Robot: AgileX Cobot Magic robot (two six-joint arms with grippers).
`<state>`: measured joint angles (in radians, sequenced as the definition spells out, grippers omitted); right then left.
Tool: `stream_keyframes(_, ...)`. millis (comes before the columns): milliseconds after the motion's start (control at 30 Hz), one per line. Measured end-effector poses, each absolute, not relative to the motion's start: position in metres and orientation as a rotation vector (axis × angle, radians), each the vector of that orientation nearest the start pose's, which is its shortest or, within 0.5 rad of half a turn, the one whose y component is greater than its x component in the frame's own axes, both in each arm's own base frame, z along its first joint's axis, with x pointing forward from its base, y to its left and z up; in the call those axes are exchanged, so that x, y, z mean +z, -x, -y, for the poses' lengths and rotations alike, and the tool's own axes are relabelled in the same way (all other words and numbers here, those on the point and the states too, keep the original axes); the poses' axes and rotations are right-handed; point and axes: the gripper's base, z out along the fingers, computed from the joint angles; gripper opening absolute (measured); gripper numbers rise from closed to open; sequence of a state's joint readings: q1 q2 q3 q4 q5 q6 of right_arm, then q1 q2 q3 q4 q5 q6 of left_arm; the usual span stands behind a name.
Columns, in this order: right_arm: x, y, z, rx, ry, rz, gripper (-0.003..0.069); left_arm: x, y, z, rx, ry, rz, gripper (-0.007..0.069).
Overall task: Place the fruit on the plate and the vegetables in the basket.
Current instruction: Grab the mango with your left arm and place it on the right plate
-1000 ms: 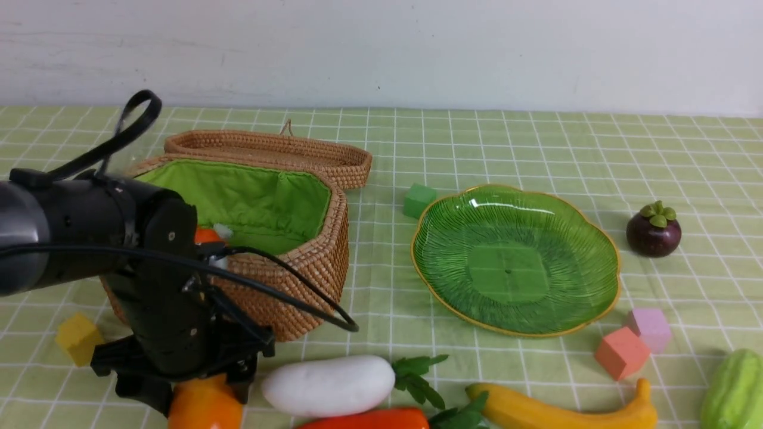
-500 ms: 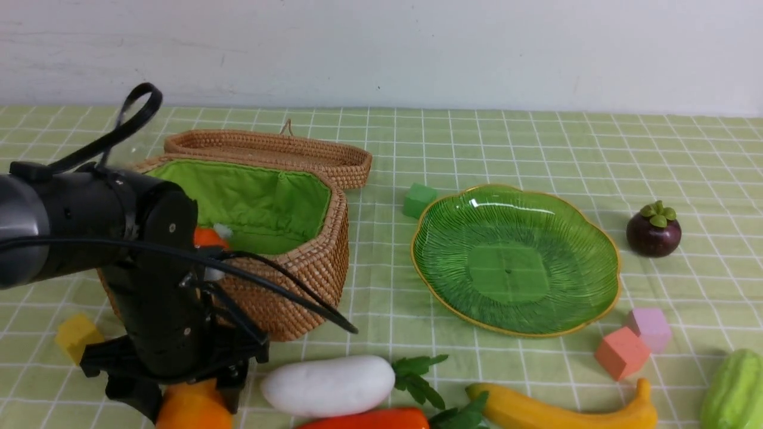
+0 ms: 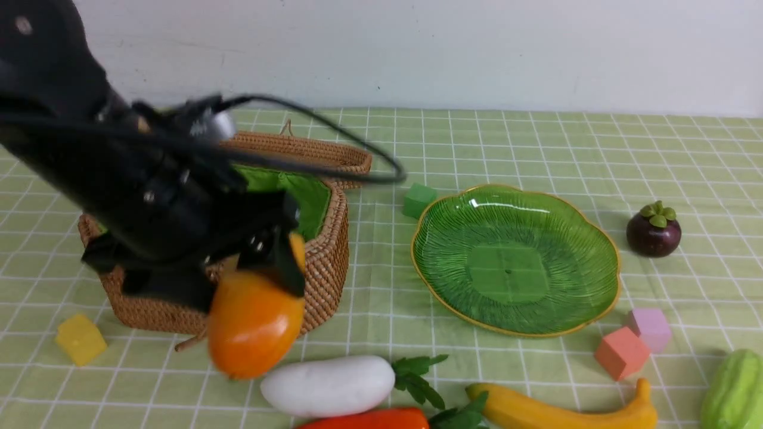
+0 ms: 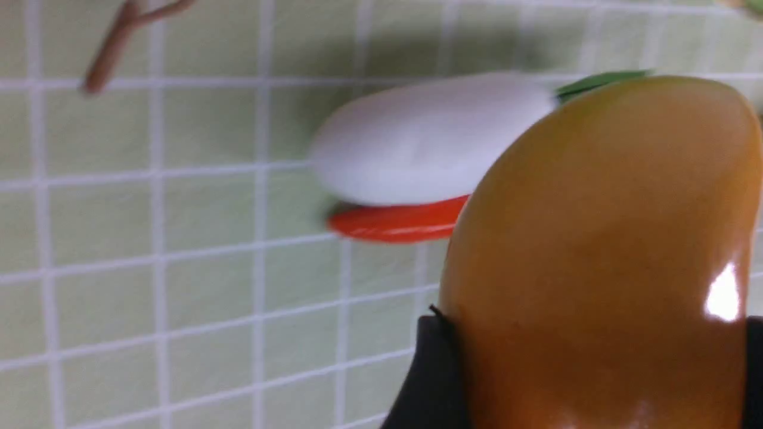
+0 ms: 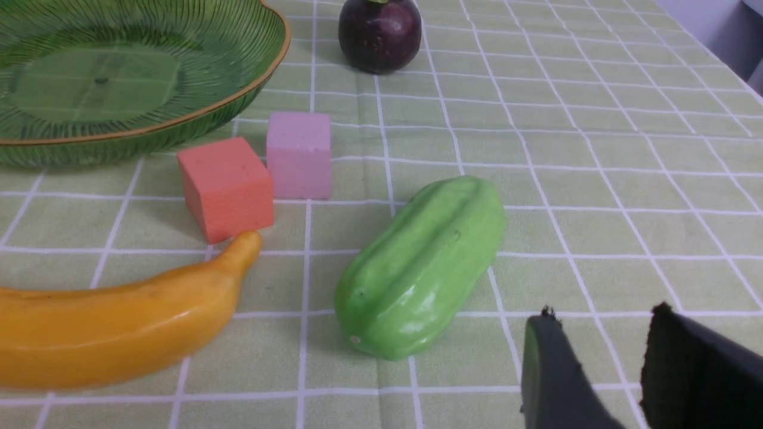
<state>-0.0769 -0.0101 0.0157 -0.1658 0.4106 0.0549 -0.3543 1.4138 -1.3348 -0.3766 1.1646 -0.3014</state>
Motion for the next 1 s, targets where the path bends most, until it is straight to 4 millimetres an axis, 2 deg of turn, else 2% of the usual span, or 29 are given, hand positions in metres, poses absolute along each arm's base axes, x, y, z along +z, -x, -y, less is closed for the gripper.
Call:
stream_keyframes(100,0.172,-0.051,0.010,-0.181,-0.026,-1.898,0.0241,0.380,-0.267,0.137,-0.803,-0.020,-2.673,0.0570)
stream_keyframes(233,0.172,-0.051,0.010,-0.181,-0.026,-1.898,0.0241,0.384,-0.301,0.159,-0.847,-0.066,-2.645,0.0570)
stream_keyframes(333,0.172,-0.051,0.010,-0.181,-0.026,-1.898,0.0241,0.373,-0.325,0.186,-0.845,-0.137,-2.664,0.0570)
stream_keyframes(367,0.172,-0.051,0.010,-0.181,-0.026,-1.898,0.0241,0.368,-0.337,0.202,-0.847,-0.184,-2.661,0.0570)
stream_keyframes(533,0.172,-0.051,0.010,-0.181,-0.026,-1.898,0.0241,0.352,-0.366,0.264,-0.859,-0.323,-2.617,0.0570)
stream_keyframes(567,0.172,-0.051,0.010,-0.181,-0.026,-1.898,0.0241,0.347,-0.369,0.268,-0.856,-0.324,-2.625,0.0570)
stream_keyframes(600,0.172,-0.051,0.010,-0.181,-0.026,-1.898,0.0241,0.339,-0.376,0.285,-0.852,-0.341,-2.600,0.0570)
stream_keyframes(667,0.172,-0.051,0.010,-0.181,-0.026,-1.898,0.0241,0.323,-0.385,0.302,-0.830,-0.347,-2.589,0.0570)
stream_keyframes(800,0.172,-0.051,0.010,-0.181,-0.026,-1.898,0.0241,0.271,-0.397,0.334,-0.736,-0.310,-2.608,0.0570)
stream_keyframes(933,0.172,-0.051,0.010,-0.181,-0.026,-1.898,0.0241,0.234,-0.402,0.348,-0.675,-0.210,-2.652,0.0570)
stream_keyframes(1000,0.172,-0.051,0.010,-0.181,-0.026,-1.898,0.0241,0.227,-0.403,0.350,-0.668,-0.187,-2.664,0.0570)
